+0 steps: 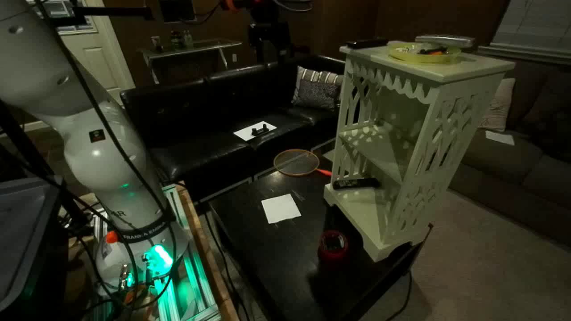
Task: Move the yellow plate to the second shelf
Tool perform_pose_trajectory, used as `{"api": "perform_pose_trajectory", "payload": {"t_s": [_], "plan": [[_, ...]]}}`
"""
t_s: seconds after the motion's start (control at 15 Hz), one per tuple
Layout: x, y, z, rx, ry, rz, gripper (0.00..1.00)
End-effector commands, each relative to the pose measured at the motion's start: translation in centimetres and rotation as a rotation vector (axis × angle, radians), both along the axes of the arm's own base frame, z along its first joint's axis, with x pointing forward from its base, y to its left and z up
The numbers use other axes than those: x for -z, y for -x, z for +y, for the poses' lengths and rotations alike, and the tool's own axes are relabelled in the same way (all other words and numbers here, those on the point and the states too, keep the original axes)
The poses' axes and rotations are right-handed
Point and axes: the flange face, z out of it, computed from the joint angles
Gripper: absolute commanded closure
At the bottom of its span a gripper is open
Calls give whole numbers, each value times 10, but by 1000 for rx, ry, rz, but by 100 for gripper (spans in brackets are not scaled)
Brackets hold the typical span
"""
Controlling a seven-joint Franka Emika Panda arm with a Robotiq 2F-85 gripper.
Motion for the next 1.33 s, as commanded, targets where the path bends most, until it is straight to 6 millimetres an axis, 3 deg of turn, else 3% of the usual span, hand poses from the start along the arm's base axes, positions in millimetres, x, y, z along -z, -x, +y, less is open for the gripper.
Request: {"api": "perform_pose_trajectory", "payload": {"t_s": [0.0, 0.33, 0.47, 0.6, 0.87, 1.07, 1.27], "plan": [[0, 0, 0, 0, 0, 1, 0], [0, 0, 0, 0, 0, 1, 0], [-5, -12, -8, 123, -63, 34, 0], [-8, -20, -28, 229, -70, 64, 0], [-20, -39, -98, 419, -63, 136, 0], [-43, -52, -147, 561, -98, 174, 0], [-65, -62, -183, 693, -161, 198, 0]]}}
